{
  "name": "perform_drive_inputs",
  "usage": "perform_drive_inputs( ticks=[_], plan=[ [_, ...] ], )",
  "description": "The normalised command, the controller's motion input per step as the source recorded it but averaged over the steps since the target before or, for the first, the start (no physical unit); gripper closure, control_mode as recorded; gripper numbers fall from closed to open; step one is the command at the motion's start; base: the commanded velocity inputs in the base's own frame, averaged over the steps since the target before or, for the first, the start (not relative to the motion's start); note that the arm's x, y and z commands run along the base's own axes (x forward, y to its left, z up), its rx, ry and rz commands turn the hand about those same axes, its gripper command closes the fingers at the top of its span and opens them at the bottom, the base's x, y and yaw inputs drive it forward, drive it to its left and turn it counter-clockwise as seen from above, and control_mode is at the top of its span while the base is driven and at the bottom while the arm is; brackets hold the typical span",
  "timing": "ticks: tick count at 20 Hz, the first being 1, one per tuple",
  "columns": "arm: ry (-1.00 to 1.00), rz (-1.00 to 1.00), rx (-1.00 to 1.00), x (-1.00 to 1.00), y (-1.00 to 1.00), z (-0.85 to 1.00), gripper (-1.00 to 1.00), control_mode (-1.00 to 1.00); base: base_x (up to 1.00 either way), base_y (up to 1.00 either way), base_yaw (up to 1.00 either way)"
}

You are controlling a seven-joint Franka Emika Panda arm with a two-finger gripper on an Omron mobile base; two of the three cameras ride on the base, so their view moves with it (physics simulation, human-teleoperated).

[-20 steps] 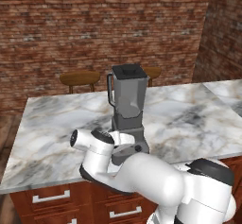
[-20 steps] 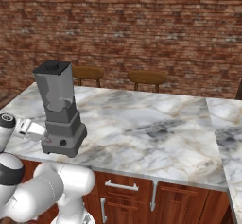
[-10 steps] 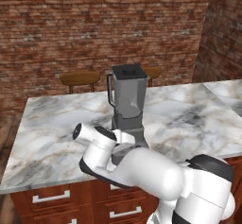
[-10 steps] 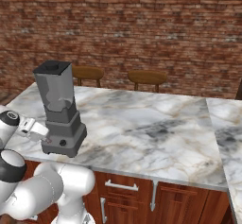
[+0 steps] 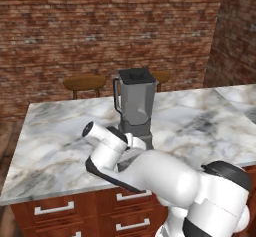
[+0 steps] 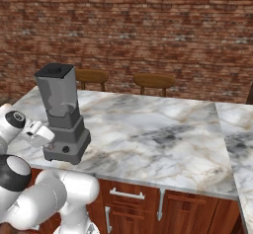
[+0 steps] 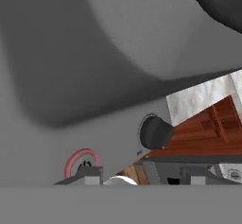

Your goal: Open the blender lid, put the mango in the blender, close the lid, and start the blender.

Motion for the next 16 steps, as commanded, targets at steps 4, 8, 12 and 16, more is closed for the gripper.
perform_drive_inputs(
  ticks=[4, 8, 12, 16],
  plan=[
    [0.00, 0.00, 0.06, -0.43, -0.07, 0.00, -1.00, -1.00, 0.00, 0.00, 0.00],
    [-0.04, 0.00, 0.01, -0.53, 0.00, 0.19, -1.00, -1.00, 0.00, 0.00, 0.00],
    [-0.19, 0.00, 0.00, -0.44, -0.02, 0.53, -1.00, -1.00, 0.00, 0.00, 0.00],
    [-0.23, 0.00, 0.00, -0.39, -0.09, 0.60, -1.00, -1.00, 0.00, 0.00, 0.00]
  ],
)
